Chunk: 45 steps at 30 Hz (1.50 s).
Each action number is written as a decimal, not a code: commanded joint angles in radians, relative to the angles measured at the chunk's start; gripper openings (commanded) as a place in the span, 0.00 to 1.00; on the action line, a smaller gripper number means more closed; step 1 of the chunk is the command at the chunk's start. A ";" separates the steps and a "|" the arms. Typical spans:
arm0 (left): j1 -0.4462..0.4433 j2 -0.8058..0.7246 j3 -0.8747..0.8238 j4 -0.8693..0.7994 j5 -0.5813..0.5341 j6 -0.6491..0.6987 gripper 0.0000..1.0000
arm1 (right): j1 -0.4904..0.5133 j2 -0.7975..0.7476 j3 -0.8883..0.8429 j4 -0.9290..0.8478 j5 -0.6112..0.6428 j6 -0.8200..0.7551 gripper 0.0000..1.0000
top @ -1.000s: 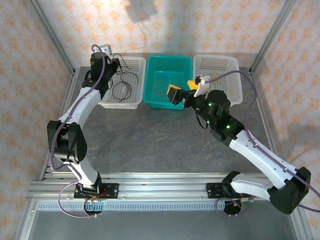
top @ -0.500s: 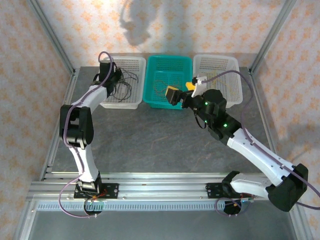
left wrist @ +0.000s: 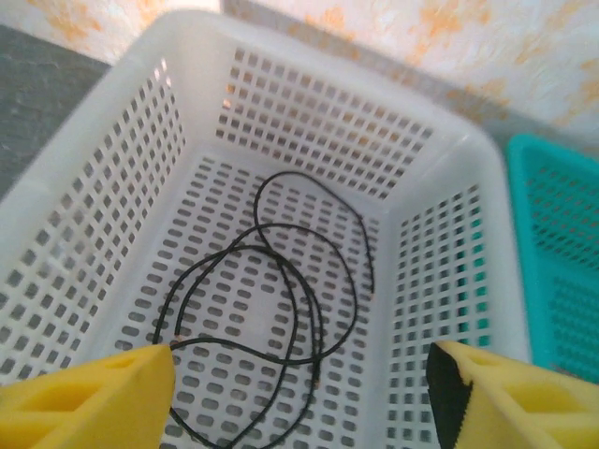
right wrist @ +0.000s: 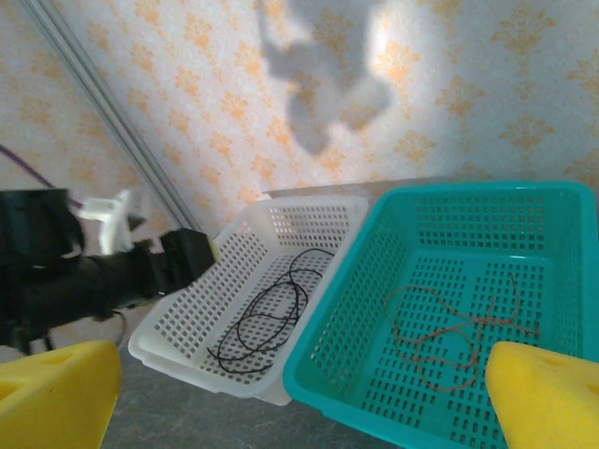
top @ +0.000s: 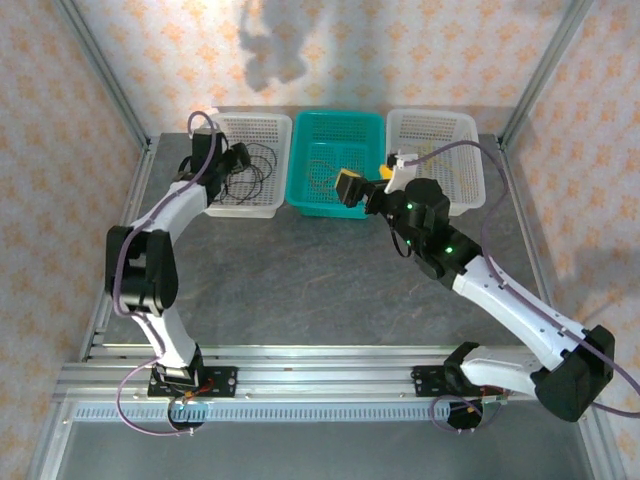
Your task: Untangle the cables
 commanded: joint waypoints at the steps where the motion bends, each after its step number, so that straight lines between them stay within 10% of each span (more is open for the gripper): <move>1: -0.049 -0.109 -0.084 0.053 0.001 0.022 0.79 | -0.004 0.015 0.010 -0.027 0.007 -0.023 1.00; 18: -0.147 -0.596 -0.726 0.483 -0.217 -0.079 0.99 | -0.171 0.082 -0.122 0.082 0.153 -0.021 1.00; 28: 0.027 -0.603 -0.826 0.586 -0.227 -0.076 0.99 | -0.357 0.047 -0.261 0.144 0.199 0.057 1.00; 45: 0.066 -0.467 -1.017 1.033 -0.286 0.329 0.99 | -0.524 0.011 -0.573 0.464 0.400 -0.028 1.00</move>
